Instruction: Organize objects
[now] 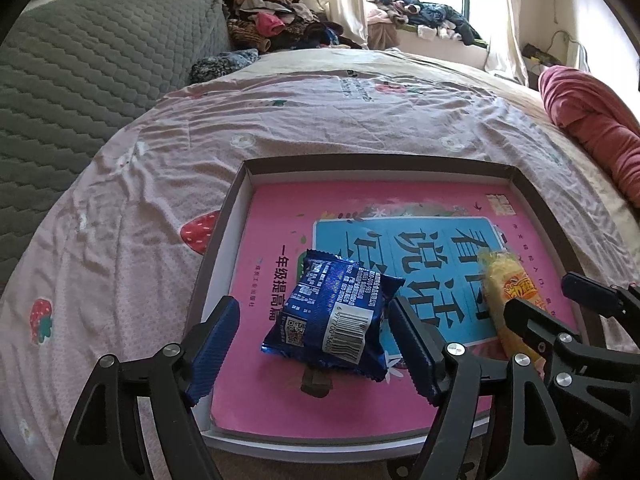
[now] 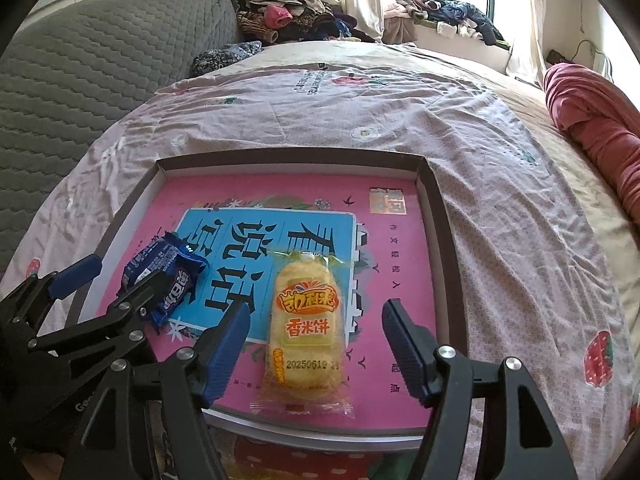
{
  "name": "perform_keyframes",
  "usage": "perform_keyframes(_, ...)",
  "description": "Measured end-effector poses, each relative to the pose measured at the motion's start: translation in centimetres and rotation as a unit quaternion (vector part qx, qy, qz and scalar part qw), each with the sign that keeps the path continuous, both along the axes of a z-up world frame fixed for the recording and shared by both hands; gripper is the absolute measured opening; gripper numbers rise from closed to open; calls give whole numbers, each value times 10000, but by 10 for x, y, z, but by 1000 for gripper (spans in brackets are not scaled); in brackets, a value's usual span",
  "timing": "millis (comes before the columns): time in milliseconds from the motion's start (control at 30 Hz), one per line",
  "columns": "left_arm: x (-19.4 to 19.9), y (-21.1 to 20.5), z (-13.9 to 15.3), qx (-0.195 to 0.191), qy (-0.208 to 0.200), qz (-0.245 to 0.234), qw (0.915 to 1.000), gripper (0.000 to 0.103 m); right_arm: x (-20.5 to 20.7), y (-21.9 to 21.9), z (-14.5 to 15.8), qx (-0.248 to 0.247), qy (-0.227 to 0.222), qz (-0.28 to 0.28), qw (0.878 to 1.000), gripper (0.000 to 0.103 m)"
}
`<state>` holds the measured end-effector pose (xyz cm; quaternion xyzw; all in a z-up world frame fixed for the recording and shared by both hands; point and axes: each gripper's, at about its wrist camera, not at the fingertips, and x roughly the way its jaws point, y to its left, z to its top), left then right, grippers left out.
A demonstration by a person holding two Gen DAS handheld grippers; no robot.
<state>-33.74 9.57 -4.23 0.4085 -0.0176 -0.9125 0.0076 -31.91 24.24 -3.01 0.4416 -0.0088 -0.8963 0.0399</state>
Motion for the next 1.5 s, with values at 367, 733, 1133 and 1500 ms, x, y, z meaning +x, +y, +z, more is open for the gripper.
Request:
perform_keyframes(367,9,-7,18,51,164,45,9998,86,6,6,11,-143,125,-31,9998,73)
perform_keyframes(733,29,-9,35,-174,129,-5,9998,87,22,9,39,-247,366,-40,9990,79)
perform_keyframes(1133,73,-32,72,26,351,153,9993,87,54,10,68,-585,328,-59,9977,82)
perform_keyframes(1500,103,-37,81,206,366,122,9990,87,85,11,72,-537,82,-116,9985,89)
